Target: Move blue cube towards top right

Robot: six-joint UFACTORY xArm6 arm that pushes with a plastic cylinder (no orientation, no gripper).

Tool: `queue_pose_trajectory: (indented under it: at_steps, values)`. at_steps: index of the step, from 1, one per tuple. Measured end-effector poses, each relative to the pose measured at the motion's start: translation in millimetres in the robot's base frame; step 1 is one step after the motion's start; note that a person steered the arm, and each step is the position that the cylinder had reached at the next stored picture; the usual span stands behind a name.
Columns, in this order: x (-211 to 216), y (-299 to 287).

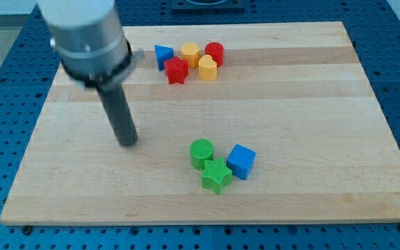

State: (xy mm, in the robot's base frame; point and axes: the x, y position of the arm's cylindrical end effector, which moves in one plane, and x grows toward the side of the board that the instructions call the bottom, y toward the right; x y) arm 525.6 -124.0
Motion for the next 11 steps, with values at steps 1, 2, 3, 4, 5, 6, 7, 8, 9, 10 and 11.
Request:
queue_pose_trajectory:
  at_steps: [1,2,3,4,5,6,7,8,9,10,11]
  values:
    - [46,68]
    - [49,157]
    - [45,207]
    - [37,232]
    - [11,228]
    - [-21,228]
    - [-46,228]
    - [-84,219]
    - [-96,237]
    - [-110,250]
    - [-157,221]
